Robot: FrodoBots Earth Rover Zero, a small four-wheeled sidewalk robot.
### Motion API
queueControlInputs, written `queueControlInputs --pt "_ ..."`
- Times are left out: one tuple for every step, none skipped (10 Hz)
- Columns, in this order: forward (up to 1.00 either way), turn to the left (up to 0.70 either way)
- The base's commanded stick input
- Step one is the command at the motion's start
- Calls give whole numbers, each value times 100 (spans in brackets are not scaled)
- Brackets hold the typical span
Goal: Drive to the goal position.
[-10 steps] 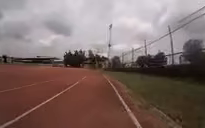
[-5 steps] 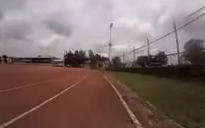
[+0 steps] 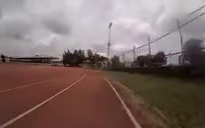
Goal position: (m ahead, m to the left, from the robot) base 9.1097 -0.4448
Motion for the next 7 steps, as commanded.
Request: queueControlInputs --pt "70 0" --pt "70 0" --pt "70 0" --pt "70 0" --pt "70 0" --pt "70 0" --pt "70 0"
